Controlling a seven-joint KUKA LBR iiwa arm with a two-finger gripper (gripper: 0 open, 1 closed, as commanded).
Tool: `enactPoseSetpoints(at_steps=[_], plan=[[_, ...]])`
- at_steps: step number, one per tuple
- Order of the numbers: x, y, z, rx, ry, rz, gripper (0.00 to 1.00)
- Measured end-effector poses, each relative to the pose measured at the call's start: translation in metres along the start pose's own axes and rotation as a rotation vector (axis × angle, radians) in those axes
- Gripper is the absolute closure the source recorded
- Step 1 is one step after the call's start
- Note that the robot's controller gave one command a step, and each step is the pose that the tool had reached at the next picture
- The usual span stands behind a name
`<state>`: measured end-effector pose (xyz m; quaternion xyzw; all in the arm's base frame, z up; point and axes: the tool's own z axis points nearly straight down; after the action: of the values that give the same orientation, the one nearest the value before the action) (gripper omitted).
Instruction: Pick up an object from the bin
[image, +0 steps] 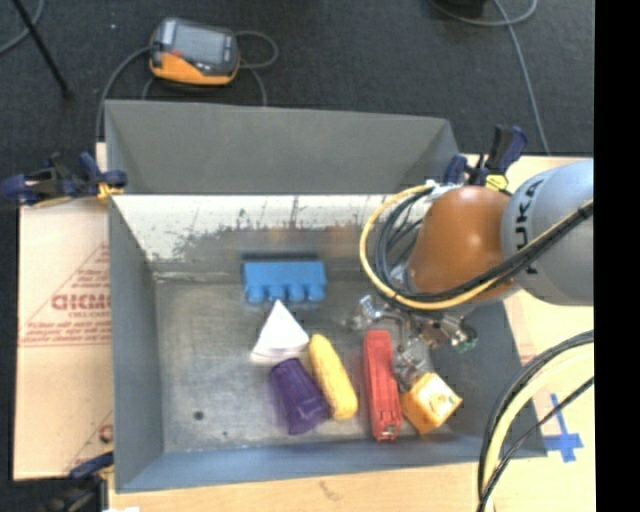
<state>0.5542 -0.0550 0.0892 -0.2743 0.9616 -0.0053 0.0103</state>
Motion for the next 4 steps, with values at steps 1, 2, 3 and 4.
enactPoseSetpoints(at_steps=[1, 2, 3, 4], plan=[[-0.007, 0.013, 0.007, -0.015, 0.024, -0.500, 1.00], [-0.007, 0.013, 0.007, -0.015, 0.024, -0.500, 1.00], [-0.010, 0.019, -0.030, -0.024, 0.016, -0.538, 1.00], [-0.002, 0.014, -0.090, -0.024, 0.013, -0.562, 1.00]])
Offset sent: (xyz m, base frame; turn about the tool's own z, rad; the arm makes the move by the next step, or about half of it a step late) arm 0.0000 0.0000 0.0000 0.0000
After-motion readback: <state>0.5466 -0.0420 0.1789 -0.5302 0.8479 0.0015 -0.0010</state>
